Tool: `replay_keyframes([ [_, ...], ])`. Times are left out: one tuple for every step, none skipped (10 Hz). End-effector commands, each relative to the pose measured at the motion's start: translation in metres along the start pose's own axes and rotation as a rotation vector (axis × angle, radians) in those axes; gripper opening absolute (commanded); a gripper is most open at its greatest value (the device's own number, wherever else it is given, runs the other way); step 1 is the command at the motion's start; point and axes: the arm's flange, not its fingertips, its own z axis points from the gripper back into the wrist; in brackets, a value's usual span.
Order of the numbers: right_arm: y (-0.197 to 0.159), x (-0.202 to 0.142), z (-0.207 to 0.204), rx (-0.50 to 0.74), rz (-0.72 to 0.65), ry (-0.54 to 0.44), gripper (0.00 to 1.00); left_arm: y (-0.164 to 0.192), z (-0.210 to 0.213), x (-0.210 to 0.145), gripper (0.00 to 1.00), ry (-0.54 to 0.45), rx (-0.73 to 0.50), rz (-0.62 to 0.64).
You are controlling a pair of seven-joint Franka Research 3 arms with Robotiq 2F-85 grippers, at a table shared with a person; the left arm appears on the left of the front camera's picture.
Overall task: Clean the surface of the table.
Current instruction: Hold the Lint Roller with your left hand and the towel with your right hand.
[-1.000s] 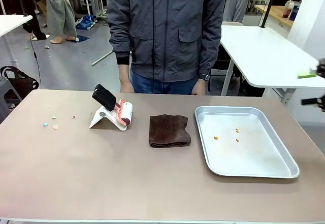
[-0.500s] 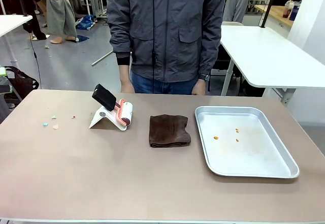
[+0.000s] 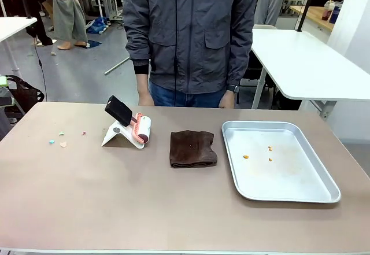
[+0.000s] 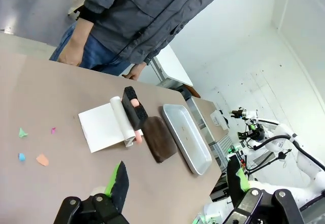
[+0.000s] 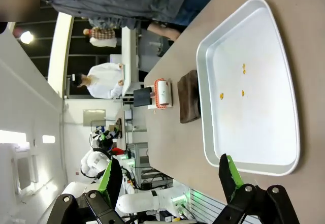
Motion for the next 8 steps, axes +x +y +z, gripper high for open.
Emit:
replay_keyframes([
  [0.000, 0.000, 0.001, 0.003, 0.000, -0.002, 1.00, 0.000, -0.001, 0.000, 1.00, 0.001, 0.004, -0.001],
  [0.008, -0.006, -0.009, -0.057, 0.058, -0.012, 1.00, -0.003, -0.005, 0.003, 1.00, 0.042, -0.032, -0.037],
  [0.029, -0.011, -0.027, -0.123, 0.140, 0.029, 1.00, -0.009, -0.014, 0.013, 1.00, 0.092, -0.042, -0.046],
  [0.055, -0.015, -0.053, -0.212, 0.230, 0.096, 1.00, -0.023, -0.030, 0.029, 1.00, 0.180, -0.087, -0.089],
  [0.074, -0.015, -0.077, -0.288, 0.294, 0.169, 1.00, -0.034, -0.044, 0.042, 1.00, 0.280, -0.075, -0.137],
  [0.089, -0.015, -0.100, -0.329, 0.348, 0.234, 1.00, -0.044, -0.062, 0.054, 1.00, 0.363, -0.085, -0.168],
  [0.102, -0.015, -0.128, -0.354, 0.398, 0.302, 1.00, -0.050, -0.083, 0.063, 1.00, 0.452, -0.056, -0.184],
  [0.115, -0.012, -0.160, -0.355, 0.442, 0.359, 1.00, -0.056, -0.108, 0.069, 1.00, 0.523, -0.018, -0.190],
])
